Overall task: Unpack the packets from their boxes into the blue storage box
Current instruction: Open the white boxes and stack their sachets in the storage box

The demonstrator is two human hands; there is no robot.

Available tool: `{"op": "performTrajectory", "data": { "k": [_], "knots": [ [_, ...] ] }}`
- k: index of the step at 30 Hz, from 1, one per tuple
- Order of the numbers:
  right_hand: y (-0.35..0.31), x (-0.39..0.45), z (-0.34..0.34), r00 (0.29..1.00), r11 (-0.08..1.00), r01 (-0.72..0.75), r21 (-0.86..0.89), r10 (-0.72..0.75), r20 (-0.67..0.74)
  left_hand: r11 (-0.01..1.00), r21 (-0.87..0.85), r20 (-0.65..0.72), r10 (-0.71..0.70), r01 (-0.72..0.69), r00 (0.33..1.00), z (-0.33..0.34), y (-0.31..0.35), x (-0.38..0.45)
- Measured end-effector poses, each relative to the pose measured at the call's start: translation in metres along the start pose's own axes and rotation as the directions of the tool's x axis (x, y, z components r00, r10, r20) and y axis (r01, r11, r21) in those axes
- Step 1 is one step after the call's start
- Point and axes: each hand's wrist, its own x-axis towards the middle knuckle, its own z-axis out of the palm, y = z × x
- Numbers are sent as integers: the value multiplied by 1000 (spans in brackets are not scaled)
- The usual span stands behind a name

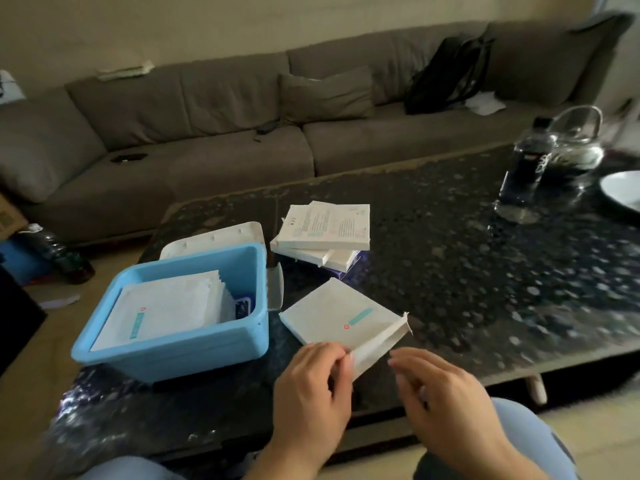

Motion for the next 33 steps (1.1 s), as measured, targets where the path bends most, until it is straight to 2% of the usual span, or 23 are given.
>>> {"op": "performTrajectory", "data": {
  "k": [3,5,10,16,20,24,26,30,33],
  "knots": [
    [-5,6,12,983,978,175,-113,-167,77,999,-24,-17,-26,26,1000,-3,0,0],
    [-8,13,21,965,952,248,-177,-226,137,999,-29,-36,-27,26,999,-6,-2,-2],
    [-14,26,39,930,871,366,-328,-347,118,1000,-26,-71,8,-10,997,-12,-4,-3],
    [-10,18,35,918,847,390,-362,-390,77,1000,-21,-57,14,-15,998,-15,-6,-4],
    [-1,-3,21,863,827,459,-325,-502,-58,998,-59,-46,18,-21,999,-14,-6,-5],
    [0,-18,9,809,783,516,-347,-579,-101,991,-133,-44,-22,16,999,-10,-10,-6],
    [1,-22,5,807,778,508,-370,-580,-110,987,-159,-12,-30,28,999,-6,-14,-7],
    [-3,-25,-18,794,774,498,-391,-588,-153,994,-96,105,-34,44,994,-1,-23,-12],
    [-17,-6,-52,819,760,485,-433,-568,-80,998,-64,158,14,-4,987,-5,-16,-13]
  ]
}}
